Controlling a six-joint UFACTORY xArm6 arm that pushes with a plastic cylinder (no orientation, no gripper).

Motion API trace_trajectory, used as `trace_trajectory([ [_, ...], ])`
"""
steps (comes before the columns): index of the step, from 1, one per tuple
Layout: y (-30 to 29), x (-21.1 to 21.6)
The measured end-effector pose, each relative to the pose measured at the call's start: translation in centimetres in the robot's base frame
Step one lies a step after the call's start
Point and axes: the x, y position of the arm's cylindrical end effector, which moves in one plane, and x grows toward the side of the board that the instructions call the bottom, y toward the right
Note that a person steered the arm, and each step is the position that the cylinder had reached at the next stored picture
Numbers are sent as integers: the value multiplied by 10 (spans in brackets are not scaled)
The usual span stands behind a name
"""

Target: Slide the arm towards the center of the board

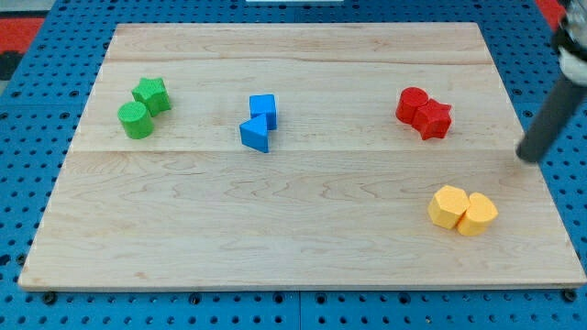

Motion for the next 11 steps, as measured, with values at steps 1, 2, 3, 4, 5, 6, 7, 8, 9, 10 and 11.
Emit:
trace_trajectory([
  [1, 0, 29],
  [2, 0, 51],
  [3, -6, 76],
  [4, -66, 120],
  [5, -128, 111],
  [6, -152, 92],
  [7, -209, 80],
  [8, -255, 24],
  [9, -258, -42],
  [10, -255, -75],
  [11, -270, -84],
])
